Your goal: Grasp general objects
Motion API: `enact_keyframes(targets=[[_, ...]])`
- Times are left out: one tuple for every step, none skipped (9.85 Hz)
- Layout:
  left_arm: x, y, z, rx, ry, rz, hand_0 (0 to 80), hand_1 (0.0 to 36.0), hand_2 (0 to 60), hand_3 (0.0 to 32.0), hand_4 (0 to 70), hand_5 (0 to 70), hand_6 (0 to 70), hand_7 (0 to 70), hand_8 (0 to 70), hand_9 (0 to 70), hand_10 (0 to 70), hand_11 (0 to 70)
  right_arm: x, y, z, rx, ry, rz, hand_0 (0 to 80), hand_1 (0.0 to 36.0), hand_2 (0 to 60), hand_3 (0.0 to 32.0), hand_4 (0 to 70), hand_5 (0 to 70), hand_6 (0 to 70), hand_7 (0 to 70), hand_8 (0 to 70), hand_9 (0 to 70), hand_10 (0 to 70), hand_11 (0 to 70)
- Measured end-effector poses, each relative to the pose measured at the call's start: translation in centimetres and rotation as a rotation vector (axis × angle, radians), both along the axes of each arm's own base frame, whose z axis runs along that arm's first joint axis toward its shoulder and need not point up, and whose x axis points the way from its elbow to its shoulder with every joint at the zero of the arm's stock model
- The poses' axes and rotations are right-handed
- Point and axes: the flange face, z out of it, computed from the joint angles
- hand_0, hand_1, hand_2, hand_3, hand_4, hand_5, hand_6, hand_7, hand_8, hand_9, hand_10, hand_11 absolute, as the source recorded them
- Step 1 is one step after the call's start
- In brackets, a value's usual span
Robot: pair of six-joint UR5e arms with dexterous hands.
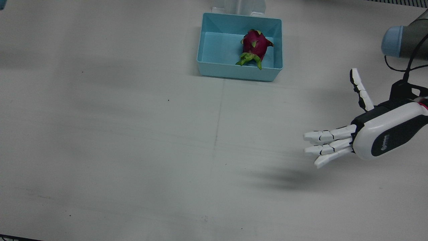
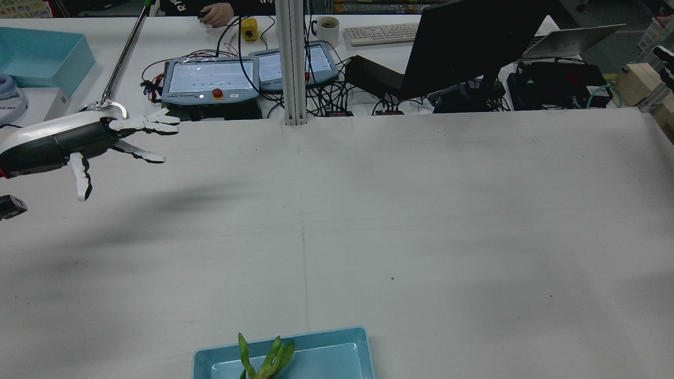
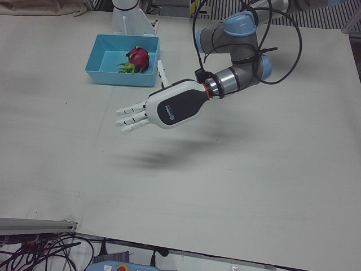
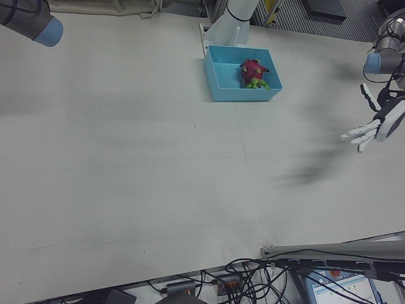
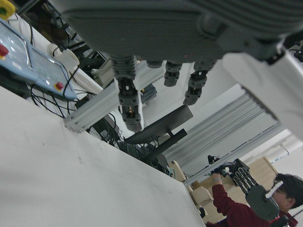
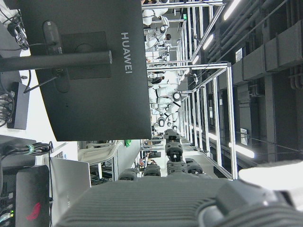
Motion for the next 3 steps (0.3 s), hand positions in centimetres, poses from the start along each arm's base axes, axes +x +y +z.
enact_keyframes(targets=[[-3.7, -2.0, 1.6, -0.018, -0.008, -0.071, 51.8, 18.7, 5.9, 0.0, 12.3, 13.4, 5.4, 18.4, 0.0, 2.2, 0.0, 0.0, 0.0, 0.0, 0.0, 0.0, 0.0, 0.0, 0.0, 0.0, 0.0, 0.0, 0.0, 0.0, 0.0, 0.0, 0.0, 0.0, 0.0, 0.0], [-6.7, -3.9, 4.1, -0.038, -0.016, -0.129, 52.1, 19.3, 7.1, 0.0, 11.9, 14.4, 5.2, 19.0, 0.0, 2.4, 0.0, 0.0, 0.0, 0.0, 0.0, 0.0, 0.0, 0.0, 0.0, 0.0, 0.0, 0.0, 0.0, 0.0, 0.0, 0.0, 0.0, 0.0, 0.0, 0.0], [-8.8, -5.4, 6.8, -0.056, -0.02, -0.169, 52.4, 20.1, 8.5, 0.0, 10.6, 14.8, 4.2, 18.2, 0.0, 2.2, 0.0, 0.0, 0.0, 0.0, 0.0, 0.0, 0.0, 0.0, 0.0, 0.0, 0.0, 0.0, 0.0, 0.0, 0.0, 0.0, 0.0, 0.0, 0.0, 0.0]])
